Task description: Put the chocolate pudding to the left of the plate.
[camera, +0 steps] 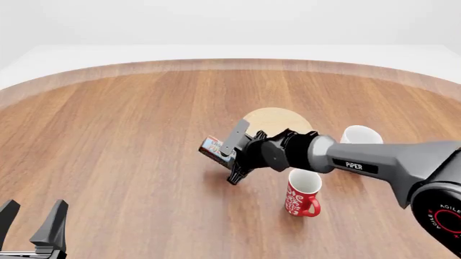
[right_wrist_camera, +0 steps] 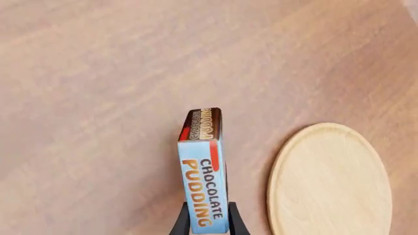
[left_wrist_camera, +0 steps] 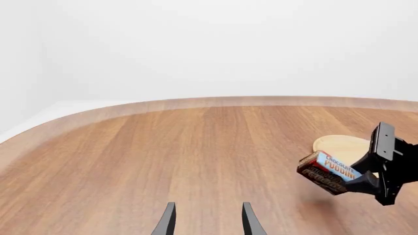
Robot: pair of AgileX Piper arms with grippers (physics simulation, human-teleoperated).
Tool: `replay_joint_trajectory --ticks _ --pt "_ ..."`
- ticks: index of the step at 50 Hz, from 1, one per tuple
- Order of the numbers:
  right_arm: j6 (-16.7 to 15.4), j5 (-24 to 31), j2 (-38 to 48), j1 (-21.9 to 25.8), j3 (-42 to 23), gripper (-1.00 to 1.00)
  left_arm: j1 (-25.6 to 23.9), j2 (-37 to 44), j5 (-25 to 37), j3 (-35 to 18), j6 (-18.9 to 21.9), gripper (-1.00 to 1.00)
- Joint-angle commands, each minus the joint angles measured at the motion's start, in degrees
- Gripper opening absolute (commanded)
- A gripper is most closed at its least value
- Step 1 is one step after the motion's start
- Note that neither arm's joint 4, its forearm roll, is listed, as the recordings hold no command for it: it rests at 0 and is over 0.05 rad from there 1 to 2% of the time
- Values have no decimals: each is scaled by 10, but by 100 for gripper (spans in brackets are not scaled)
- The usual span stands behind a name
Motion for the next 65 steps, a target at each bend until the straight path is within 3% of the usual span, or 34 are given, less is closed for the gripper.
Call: replay_joint_trajectory --ticks 1,16,29,33,37,39,40,41,42,60,65 --pt "11 5 -48 6 18 -100 0 0 0 0 0 100" --pt "-9 45 -121 -5 13 -100 0 0 0 0 0 100" --pt "-29 107 -127 -14 -47 -100 0 0 0 0 0 100" --pt "-30 138 -116 -19 -88 -100 0 0 0 0 0 100" --pt "3 176 -102 -11 -139 -100 0 0 0 0 0 100" --pt "-2 185 -92 -17 -161 -100 0 0 0 0 0 100" --pt "19 196 -90 -8 -184 -100 0 0 0 0 0 100" --pt "19 196 -90 -8 -185 -100 0 0 0 0 0 100" --pt "-4 210 -67 -25 -212 -100 0 0 0 0 0 100" --pt "2 301 81 -55 -439 -100 0 0 0 0 0 100" --pt "7 314 104 -55 -466 -100 0 0 0 0 0 100"
